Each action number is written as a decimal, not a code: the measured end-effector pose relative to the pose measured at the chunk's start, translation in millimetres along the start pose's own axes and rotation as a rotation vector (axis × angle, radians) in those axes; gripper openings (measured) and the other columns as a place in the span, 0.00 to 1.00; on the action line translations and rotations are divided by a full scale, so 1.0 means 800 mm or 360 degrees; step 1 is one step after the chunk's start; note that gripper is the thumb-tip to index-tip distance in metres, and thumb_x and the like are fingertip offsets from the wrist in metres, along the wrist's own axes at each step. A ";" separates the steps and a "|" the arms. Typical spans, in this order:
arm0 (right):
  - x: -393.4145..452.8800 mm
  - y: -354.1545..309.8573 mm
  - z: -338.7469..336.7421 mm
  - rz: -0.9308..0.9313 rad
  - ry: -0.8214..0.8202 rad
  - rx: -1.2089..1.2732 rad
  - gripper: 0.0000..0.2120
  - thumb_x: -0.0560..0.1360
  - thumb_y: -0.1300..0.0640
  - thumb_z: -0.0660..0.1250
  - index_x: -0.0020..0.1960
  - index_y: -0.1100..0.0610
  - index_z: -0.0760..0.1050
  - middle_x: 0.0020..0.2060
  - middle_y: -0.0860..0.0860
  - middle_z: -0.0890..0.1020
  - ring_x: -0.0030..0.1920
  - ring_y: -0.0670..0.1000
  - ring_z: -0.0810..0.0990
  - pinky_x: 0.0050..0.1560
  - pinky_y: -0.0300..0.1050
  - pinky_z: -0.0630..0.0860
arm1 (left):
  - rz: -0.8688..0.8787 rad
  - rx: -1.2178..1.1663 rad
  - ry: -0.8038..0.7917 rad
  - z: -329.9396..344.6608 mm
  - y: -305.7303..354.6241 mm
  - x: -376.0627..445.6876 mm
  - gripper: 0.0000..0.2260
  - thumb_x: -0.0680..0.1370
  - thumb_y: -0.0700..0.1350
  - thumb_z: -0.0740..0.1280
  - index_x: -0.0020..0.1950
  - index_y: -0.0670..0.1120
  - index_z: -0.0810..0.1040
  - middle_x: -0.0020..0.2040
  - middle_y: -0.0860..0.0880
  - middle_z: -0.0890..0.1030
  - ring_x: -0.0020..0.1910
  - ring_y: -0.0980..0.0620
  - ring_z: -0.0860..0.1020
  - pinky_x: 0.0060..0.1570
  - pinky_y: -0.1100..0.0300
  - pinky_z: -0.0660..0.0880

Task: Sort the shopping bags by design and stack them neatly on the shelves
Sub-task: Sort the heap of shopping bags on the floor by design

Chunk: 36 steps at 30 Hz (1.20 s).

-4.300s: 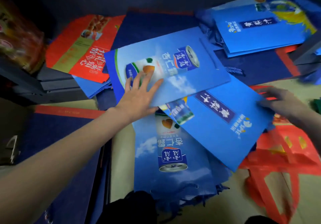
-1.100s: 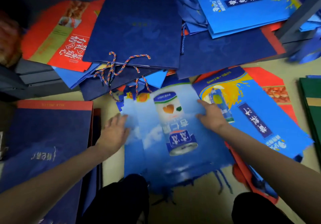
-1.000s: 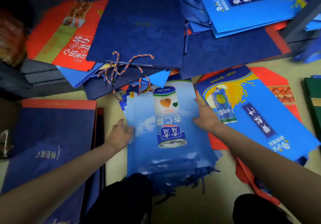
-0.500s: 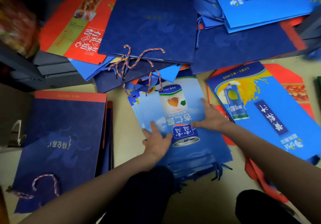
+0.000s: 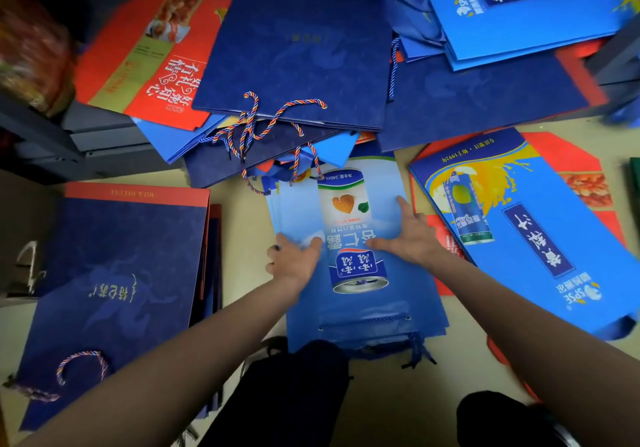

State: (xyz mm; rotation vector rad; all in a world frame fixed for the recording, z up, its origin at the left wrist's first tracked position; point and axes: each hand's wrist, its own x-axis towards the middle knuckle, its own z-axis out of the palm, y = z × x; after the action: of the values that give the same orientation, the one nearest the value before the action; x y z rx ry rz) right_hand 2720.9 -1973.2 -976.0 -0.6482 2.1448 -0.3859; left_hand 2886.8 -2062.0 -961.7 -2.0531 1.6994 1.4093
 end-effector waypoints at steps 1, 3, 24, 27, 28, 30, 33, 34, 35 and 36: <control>-0.001 0.001 0.000 -0.0020 0.0012 0.0029 0.51 0.66 0.43 0.75 0.77 0.46 0.44 0.70 0.60 0.59 0.70 0.64 0.61 0.70 0.53 0.62 | -0.0022 0.0002 -0.0015 0.003 -0.006 -0.005 0.35 0.77 0.57 0.62 0.77 0.44 0.50 0.72 0.41 0.59 0.68 0.37 0.62 0.63 0.51 0.63; -0.005 0.004 -0.003 -0.0105 0.0021 0.0074 0.50 0.68 0.46 0.74 0.77 0.48 0.45 0.70 0.59 0.59 0.70 0.62 0.62 0.69 0.50 0.61 | -0.0064 0.0011 -0.0043 0.009 -0.016 -0.015 0.36 0.77 0.58 0.62 0.77 0.44 0.48 0.72 0.41 0.58 0.68 0.36 0.62 0.64 0.50 0.62; -0.021 -0.028 -0.016 -0.0078 -0.0060 0.0848 0.26 0.75 0.68 0.62 0.71 0.58 0.60 0.64 0.56 0.73 0.60 0.58 0.76 0.57 0.51 0.76 | 0.0419 0.0166 0.0144 -0.092 0.000 0.012 0.21 0.73 0.55 0.68 0.61 0.45 0.73 0.56 0.43 0.79 0.56 0.41 0.77 0.57 0.51 0.73; -0.025 -0.037 0.021 -0.0064 -0.0099 0.0544 0.36 0.76 0.66 0.61 0.77 0.55 0.45 0.72 0.56 0.59 0.66 0.58 0.68 0.61 0.48 0.72 | 0.0375 0.0484 0.0210 -0.088 -0.029 0.032 0.25 0.78 0.53 0.64 0.69 0.42 0.66 0.60 0.35 0.74 0.62 0.36 0.71 0.57 0.51 0.69; -0.026 -0.038 0.029 -0.0086 -0.0114 0.0503 0.37 0.77 0.67 0.60 0.77 0.54 0.43 0.73 0.56 0.58 0.66 0.59 0.69 0.57 0.47 0.72 | 0.0345 0.0510 0.0222 -0.084 -0.037 0.033 0.27 0.78 0.53 0.63 0.71 0.41 0.63 0.61 0.33 0.71 0.62 0.35 0.69 0.59 0.51 0.67; -0.025 -0.040 0.039 -0.0116 -0.0120 0.0456 0.37 0.77 0.68 0.58 0.77 0.53 0.42 0.72 0.56 0.57 0.64 0.58 0.70 0.51 0.44 0.73 | 0.0266 0.0556 0.0258 -0.076 -0.052 0.039 0.30 0.78 0.53 0.62 0.74 0.40 0.57 0.63 0.32 0.67 0.64 0.32 0.66 0.62 0.48 0.65; -0.018 -0.039 0.038 -0.0196 -0.0213 0.0429 0.37 0.76 0.69 0.59 0.77 0.54 0.43 0.73 0.55 0.58 0.67 0.56 0.68 0.55 0.41 0.70 | 0.0385 0.0821 0.0358 -0.069 -0.049 0.031 0.33 0.78 0.50 0.63 0.77 0.40 0.52 0.68 0.33 0.62 0.66 0.33 0.62 0.64 0.46 0.60; -0.017 -0.036 0.033 -0.0239 -0.0280 0.0447 0.37 0.76 0.71 0.60 0.77 0.55 0.46 0.72 0.54 0.61 0.69 0.54 0.67 0.60 0.41 0.68 | 0.0528 0.0945 0.0406 -0.067 -0.044 0.026 0.34 0.77 0.49 0.65 0.77 0.40 0.52 0.70 0.34 0.60 0.66 0.33 0.61 0.65 0.46 0.59; -0.014 -0.031 0.026 -0.0299 -0.0317 0.0486 0.35 0.75 0.73 0.60 0.76 0.57 0.51 0.69 0.54 0.66 0.68 0.52 0.68 0.61 0.39 0.67 | 0.0707 0.1009 0.0468 -0.066 -0.039 0.023 0.33 0.77 0.48 0.66 0.77 0.40 0.54 0.71 0.35 0.60 0.67 0.33 0.61 0.66 0.45 0.58; -0.012 -0.027 0.014 -0.0331 -0.0302 0.0527 0.32 0.74 0.75 0.60 0.75 0.60 0.57 0.64 0.53 0.71 0.64 0.51 0.71 0.58 0.37 0.69 | 0.0885 0.1014 0.0531 -0.067 -0.030 0.020 0.32 0.76 0.46 0.67 0.76 0.40 0.57 0.71 0.35 0.61 0.66 0.33 0.62 0.65 0.43 0.60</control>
State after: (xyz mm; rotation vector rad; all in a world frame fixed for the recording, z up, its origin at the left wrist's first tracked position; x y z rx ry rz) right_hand 2741.8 -1985.9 -966.4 -0.6875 1.7859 -0.7437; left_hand 2935.6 -2097.5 -953.8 -1.5685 2.5631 0.4674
